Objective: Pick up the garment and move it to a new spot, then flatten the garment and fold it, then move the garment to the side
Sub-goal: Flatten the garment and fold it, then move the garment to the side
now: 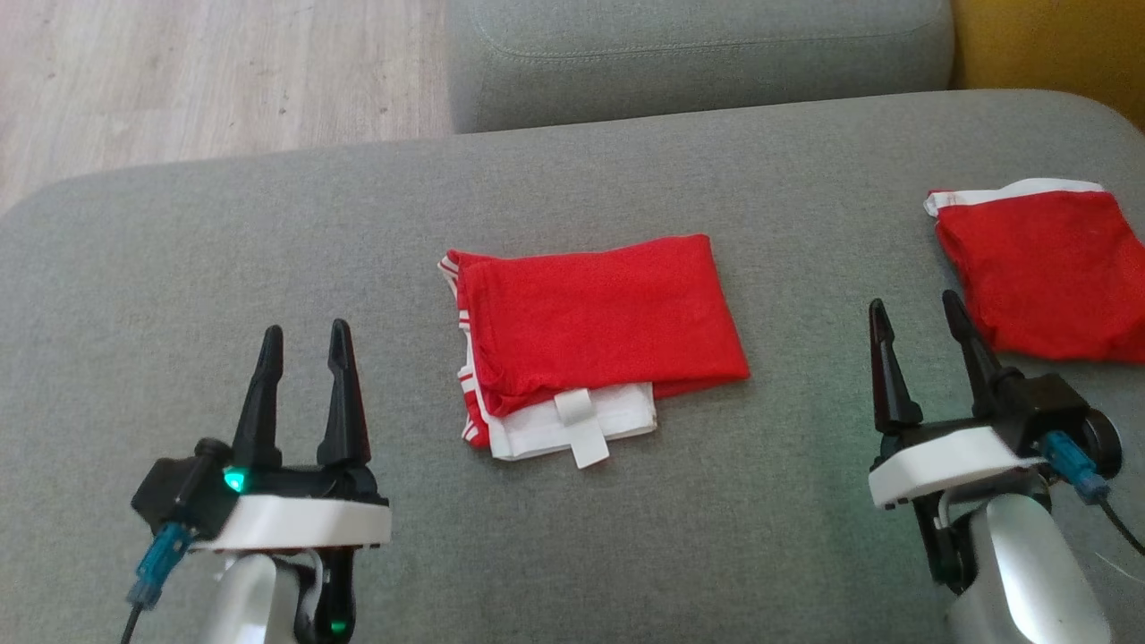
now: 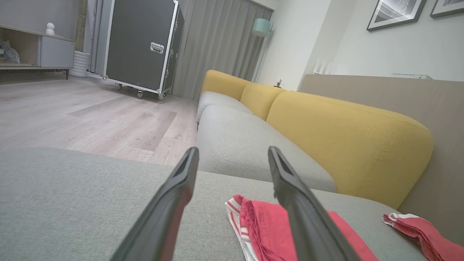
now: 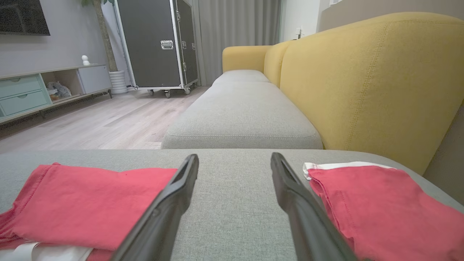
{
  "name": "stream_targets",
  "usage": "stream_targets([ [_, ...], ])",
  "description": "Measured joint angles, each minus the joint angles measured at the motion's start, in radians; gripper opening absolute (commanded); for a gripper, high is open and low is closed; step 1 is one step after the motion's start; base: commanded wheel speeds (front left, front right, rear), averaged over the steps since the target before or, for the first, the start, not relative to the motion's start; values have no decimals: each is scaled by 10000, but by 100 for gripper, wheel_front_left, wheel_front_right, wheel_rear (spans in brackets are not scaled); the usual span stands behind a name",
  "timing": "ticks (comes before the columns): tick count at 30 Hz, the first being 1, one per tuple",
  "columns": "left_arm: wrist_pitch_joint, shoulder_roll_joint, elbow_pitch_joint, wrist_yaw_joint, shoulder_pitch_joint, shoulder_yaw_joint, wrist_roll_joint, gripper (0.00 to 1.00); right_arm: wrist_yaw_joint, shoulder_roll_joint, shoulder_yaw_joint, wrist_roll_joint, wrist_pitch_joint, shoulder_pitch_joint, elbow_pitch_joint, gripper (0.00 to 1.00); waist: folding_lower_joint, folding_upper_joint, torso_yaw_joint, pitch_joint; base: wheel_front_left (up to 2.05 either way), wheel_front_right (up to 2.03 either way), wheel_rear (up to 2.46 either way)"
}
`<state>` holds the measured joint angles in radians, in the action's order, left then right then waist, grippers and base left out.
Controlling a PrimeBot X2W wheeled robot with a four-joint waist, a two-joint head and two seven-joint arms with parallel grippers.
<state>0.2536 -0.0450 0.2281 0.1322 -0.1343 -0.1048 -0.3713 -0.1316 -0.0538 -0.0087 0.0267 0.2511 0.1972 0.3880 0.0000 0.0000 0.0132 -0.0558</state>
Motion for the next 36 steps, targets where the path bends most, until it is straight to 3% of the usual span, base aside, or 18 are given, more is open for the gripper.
stream_targets([
  [11,0,0,10,0,-72,-311,13,100,0,4,59,-123,0,452,627,100,0,0,-494,-260,0,0,0],
  [18,2,2,31,0,-483,-610,4,100,0,2,334,-75,-84,1789,2554,100,1,0,-1048,-692,0,0,0],
  [20,2,2,36,0,-569,-686,-6,100,0,-13,610,777,-316,2136,3196,100,1,0,-1232,-815,0,0,0],
  [27,2,2,77,0,-711,-890,-105,100,0,-19,995,1160,-658,3113,4974,100,1,0,-1738,-1134,0,0,0],
  [33,2,2,117,0,-735,-966,-207,100,0,-61,1630,2184,-1068,3731,6473,100,0,0,-2106,-1250,0,0,0],
  [34,2,4,117,0,-735,-972,-205,100,0,-96,1789,2263,-1124,3865,6646,93,0,0,-2143,-1251,0,0,0],
  [35,2,2,121,0,-735,-970,-205,100,0,-148,1952,2334,-1162,3988,6780,23,0,0,-2168,-1249,0,0,0],
  [36,0,2,123,0,-735,-968,-205,100,0,-171,2092,2403,-1162,4108,6909,0,0,0,-2179,-1242,0,0,0],
])
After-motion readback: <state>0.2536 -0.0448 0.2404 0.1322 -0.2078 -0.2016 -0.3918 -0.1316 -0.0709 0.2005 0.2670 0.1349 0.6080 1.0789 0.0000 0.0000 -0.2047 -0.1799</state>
